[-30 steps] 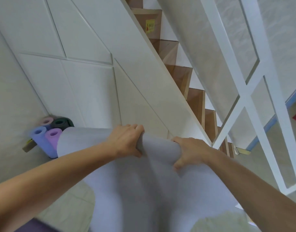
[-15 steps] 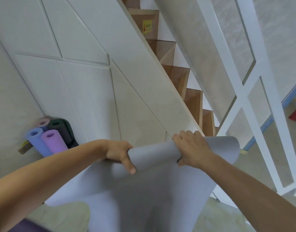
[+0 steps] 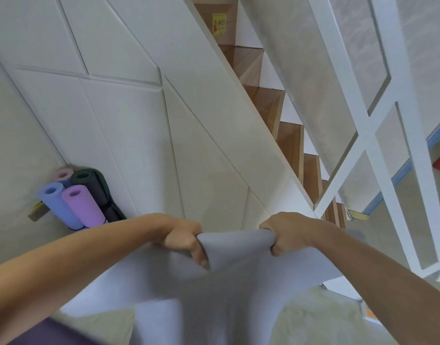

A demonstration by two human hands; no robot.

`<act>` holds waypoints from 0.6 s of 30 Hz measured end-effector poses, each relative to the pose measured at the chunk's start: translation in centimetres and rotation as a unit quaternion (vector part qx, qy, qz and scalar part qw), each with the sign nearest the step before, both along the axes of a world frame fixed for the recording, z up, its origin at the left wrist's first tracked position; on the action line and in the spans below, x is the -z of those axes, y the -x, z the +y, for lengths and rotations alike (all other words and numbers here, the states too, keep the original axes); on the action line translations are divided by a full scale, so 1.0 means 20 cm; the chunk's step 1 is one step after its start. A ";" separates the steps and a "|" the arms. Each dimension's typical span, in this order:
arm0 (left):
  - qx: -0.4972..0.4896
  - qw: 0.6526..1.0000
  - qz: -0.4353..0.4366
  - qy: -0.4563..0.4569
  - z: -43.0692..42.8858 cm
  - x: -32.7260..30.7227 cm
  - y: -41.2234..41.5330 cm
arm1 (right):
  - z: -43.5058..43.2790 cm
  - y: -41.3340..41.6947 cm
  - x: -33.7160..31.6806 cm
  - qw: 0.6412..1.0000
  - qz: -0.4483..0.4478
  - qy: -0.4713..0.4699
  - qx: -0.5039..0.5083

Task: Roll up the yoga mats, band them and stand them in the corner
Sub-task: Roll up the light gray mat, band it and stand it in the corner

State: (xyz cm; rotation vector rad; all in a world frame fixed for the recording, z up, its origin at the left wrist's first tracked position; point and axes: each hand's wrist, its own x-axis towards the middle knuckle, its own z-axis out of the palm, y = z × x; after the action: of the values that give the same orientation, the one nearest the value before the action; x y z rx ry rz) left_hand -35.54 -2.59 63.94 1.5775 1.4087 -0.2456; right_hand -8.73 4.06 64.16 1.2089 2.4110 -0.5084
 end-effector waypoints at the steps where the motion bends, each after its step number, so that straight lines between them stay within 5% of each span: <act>1: -0.009 1.000 -0.014 0.015 0.00 0.01 -0.01 | -0.01 0.00 0.00 1.000 0.000 -0.010 -0.002; 7: -0.050 0.995 -0.073 0.039 0.06 -0.01 -0.03 | -0.14 0.11 0.04 0.985 0.042 -0.166 -0.037; 13: 0.009 0.997 -0.003 -0.075 0.12 -0.06 -0.03 | -0.11 0.16 0.06 0.989 0.056 -0.133 0.033; 18: 0.151 0.886 0.252 -0.359 0.06 0.02 -0.22 | -0.09 0.19 0.06 0.983 0.131 -0.025 0.127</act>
State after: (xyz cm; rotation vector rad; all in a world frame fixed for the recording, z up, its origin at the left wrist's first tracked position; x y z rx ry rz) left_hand -31.21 -1.46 63.54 2.4883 1.7595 -0.3629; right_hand -12.54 2.28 63.01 1.5726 2.5078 -0.7273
